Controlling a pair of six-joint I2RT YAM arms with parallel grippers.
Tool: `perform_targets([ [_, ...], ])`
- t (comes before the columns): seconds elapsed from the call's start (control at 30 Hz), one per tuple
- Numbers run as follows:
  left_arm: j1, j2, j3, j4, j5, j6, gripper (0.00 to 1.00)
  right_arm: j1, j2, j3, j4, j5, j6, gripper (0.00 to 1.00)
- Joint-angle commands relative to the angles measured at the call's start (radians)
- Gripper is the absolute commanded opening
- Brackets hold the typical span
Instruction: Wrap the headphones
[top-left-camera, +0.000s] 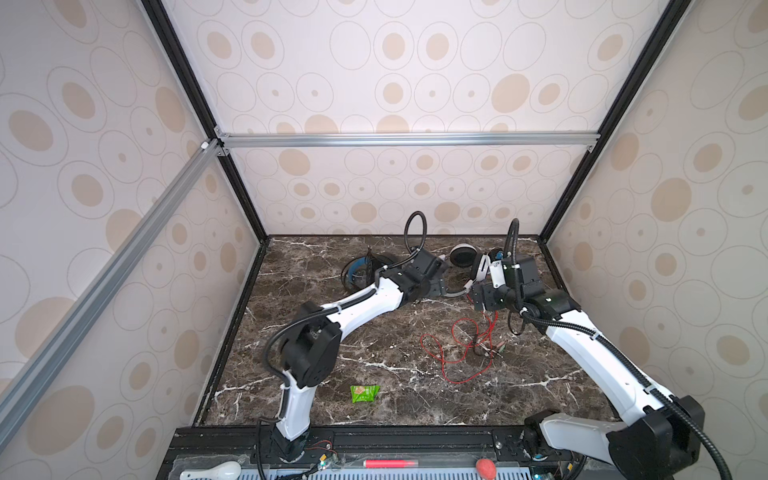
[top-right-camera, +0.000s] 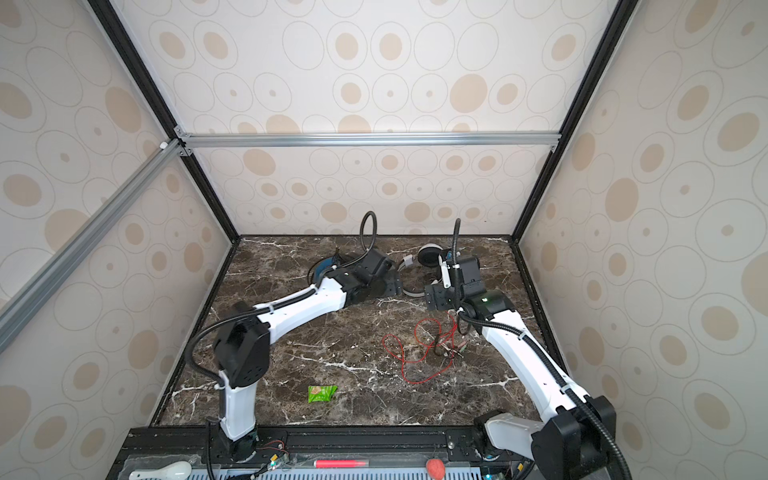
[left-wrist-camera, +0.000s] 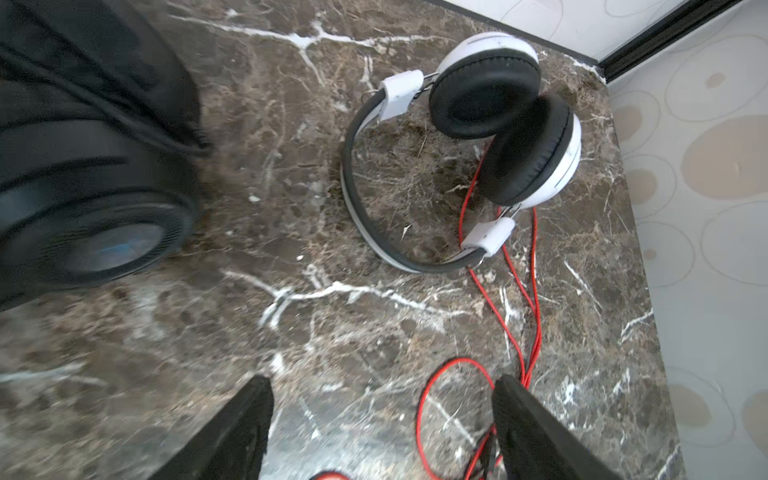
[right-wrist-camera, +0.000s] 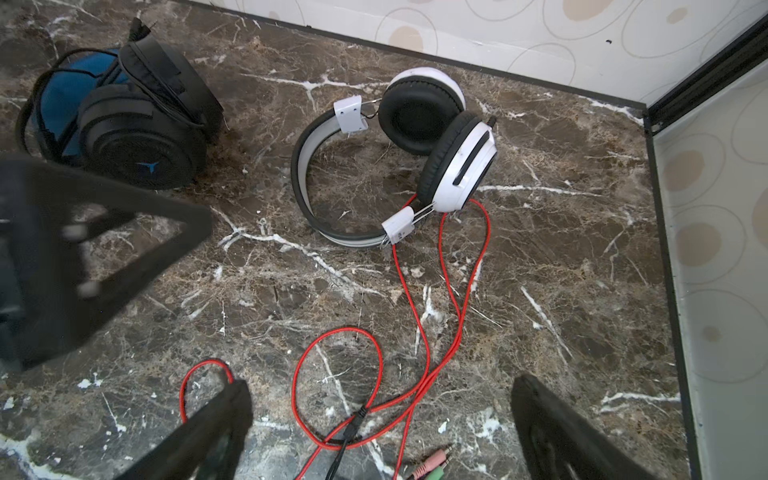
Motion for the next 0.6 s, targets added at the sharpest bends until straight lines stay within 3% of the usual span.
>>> perform_targets([
  [0.0,-0.001,0.116,0.170,-0.076,-0.007,-0.087,0.84,-0.003,-0.044,-0.020,0.010,-0.017,0.023,1.00],
  [0.2,0.007,0.389,0.499,-0.207,0.010,-0.136,0.81,-0.023,-0.083,-0.048,-0.004,-0.014,0.008,1.00],
  [0.57,0.046,0.466,0.489,-0.156,0.035,-0.207,0.75,-0.041,-0.053,-0.018,-0.030,-0.023,-0.016,1.00],
])
